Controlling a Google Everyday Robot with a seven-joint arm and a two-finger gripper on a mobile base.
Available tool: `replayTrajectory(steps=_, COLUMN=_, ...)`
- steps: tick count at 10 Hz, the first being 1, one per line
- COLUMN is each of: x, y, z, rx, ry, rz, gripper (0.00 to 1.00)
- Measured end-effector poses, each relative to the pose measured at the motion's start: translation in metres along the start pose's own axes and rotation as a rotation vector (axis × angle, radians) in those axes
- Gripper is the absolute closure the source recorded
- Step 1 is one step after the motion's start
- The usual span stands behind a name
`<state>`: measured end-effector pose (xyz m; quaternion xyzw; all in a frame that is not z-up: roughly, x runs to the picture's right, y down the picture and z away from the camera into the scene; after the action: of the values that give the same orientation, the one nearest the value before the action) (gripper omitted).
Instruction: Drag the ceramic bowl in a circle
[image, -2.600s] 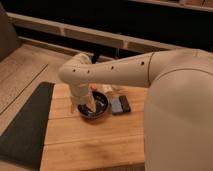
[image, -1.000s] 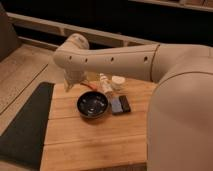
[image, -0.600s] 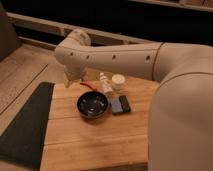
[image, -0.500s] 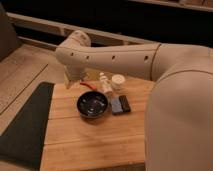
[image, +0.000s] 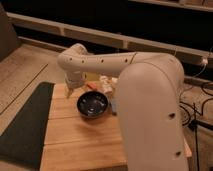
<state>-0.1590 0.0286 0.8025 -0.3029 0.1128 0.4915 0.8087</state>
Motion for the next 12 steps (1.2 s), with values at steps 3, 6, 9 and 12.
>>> replayTrajectory(steps=3, x=-0.003, y=-0.008, z=0.021, rx=-0.001, ry=0.064, rz=-0.01, gripper=0.35)
replayTrajectory(steps=6, x=-0.003, y=-0.008, z=0.021, rx=-0.001, ry=0.065, rz=-0.011, gripper=0.35)
replayTrajectory(steps=9, x=-0.001, y=-0.002, z=0.037, rx=-0.015, ry=0.082, rz=-0.046, gripper=0.35)
replayTrajectory(steps=12, x=-0.002, y=0.021, z=0.063, rx=-0.025, ry=0.131, rz=-0.128, gripper=0.35)
